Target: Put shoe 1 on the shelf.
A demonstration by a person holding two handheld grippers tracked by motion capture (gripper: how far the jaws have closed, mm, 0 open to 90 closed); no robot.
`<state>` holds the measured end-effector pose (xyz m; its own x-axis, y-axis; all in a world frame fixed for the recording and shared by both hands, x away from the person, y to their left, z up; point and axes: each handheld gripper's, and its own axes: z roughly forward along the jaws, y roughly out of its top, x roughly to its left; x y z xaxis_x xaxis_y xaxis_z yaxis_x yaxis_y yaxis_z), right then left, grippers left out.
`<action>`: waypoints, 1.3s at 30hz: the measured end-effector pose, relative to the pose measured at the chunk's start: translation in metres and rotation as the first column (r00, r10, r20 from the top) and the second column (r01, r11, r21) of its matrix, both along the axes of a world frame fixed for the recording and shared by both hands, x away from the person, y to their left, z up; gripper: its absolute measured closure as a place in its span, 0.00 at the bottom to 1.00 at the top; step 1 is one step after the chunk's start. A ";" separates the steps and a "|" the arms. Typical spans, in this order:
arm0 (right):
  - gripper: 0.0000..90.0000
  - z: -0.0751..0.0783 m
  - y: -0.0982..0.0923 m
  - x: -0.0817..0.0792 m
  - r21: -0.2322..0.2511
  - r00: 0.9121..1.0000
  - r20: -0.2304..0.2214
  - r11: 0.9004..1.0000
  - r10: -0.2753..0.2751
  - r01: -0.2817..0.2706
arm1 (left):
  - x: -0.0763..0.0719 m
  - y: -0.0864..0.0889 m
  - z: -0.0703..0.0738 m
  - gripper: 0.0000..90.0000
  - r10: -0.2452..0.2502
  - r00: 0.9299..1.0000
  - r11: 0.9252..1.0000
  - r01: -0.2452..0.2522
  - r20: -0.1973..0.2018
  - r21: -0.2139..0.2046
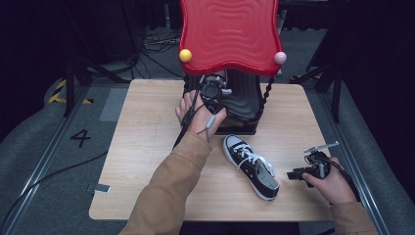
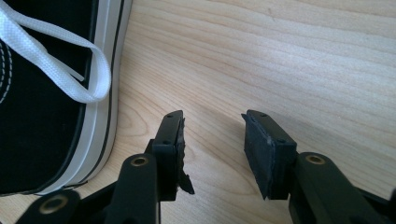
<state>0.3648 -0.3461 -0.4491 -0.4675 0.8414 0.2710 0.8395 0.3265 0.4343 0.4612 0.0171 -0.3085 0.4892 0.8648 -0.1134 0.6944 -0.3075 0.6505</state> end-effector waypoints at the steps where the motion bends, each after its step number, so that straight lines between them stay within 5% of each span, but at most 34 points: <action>1: 0.65 0.000 0.000 0.001 -0.002 1.000 0.003 1.000 0.002 -0.002 | -0.006 0.002 0.003 0.61 -0.012 1.000 1.000 0.012 0.005 -0.011; 9: 0.65 -0.002 -0.001 0.003 -0.012 1.000 0.014 1.000 0.013 -0.013 | -0.040 0.019 0.016 0.69 -0.141 0.989 0.990 0.141 0.034 -0.027; 16: 0.65 -0.002 -0.001 0.003 -0.022 1.000 0.017 1.000 0.016 -0.016 | -0.059 0.047 0.007 0.87 -0.244 0.969 0.967 0.240 -0.045 -0.080; 19: 0.66 -0.003 -0.002 0.003 -0.024 1.000 0.009 1.000 0.015 -0.015 | -0.060 0.055 -0.001 0.93 -0.263 0.963 0.963 0.257 -0.061 -0.086; 27: 0.66 -0.006 0.000 0.003 -0.033 1.000 0.007 0.999 0.024 -0.024 | -0.047 0.073 -0.036 0.99 -0.342 0.931 0.940 0.338 -0.131 -0.051; 35: 0.66 -0.007 -0.001 0.003 -0.026 1.000 0.009 0.999 0.020 -0.020 | -0.033 0.080 -0.050 1.00 -0.359 0.924 0.932 0.348 -0.134 -0.099; 39: 0.66 -0.007 -0.001 0.002 -0.023 1.000 0.009 0.999 0.021 -0.021 | -0.024 0.079 -0.059 1.00 -0.374 0.912 0.927 0.365 -0.168 -0.083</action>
<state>0.3672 -0.3469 -0.4558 -0.4878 0.8373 0.2471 0.8283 0.3545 0.4339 0.4371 0.0957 -0.3678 0.7408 0.6170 -0.2654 0.6424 -0.5354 0.5483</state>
